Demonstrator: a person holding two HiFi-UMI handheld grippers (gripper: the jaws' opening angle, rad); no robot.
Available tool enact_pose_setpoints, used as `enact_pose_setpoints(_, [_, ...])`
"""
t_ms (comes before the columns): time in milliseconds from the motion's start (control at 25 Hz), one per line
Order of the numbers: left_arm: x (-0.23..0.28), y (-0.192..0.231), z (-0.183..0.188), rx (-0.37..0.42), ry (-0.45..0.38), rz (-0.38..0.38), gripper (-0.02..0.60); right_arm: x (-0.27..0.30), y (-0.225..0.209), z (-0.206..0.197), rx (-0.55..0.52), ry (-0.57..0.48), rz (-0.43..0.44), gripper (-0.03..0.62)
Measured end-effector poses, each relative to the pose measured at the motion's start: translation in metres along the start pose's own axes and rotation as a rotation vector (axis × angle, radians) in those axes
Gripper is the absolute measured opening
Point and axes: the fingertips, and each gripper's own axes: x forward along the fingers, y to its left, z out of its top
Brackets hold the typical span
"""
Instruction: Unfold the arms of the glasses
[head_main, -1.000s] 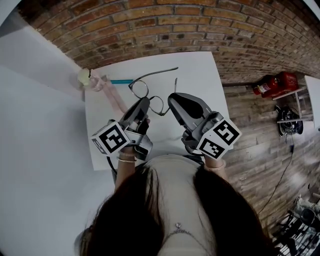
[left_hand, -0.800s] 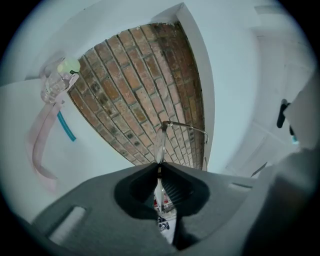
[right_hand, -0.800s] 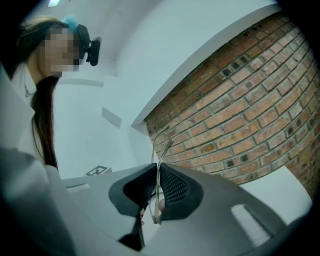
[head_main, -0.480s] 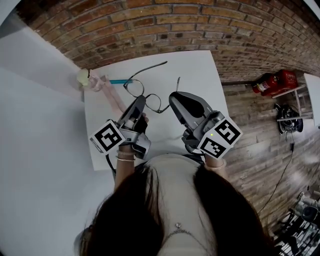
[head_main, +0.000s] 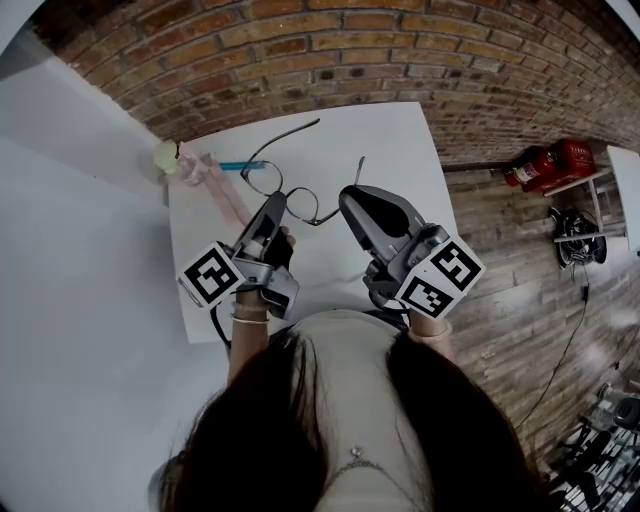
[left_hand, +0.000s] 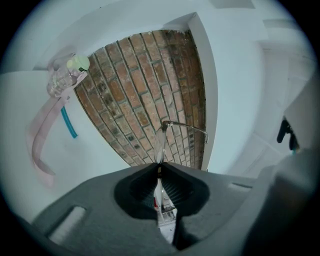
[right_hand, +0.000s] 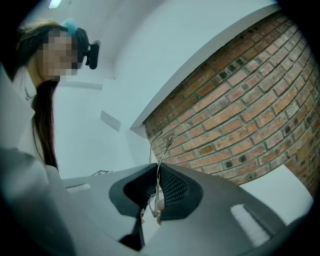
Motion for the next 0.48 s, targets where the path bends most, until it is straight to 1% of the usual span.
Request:
enact_pose_setpoints(160, [0.0,-0.0022,0.0001,-0.044,-0.015,-0.013,0.023,-0.0013,0.0001,0.0008,0.003,-0.006,0.0,0.018])
enact_pose_setpoints(480, [-0.0006,-0.0044,0.0023,-0.064,-0.032,-0.027,0.023,-0.0051,-0.0005,0.0032,0.011,-0.018,0.001,0.018])
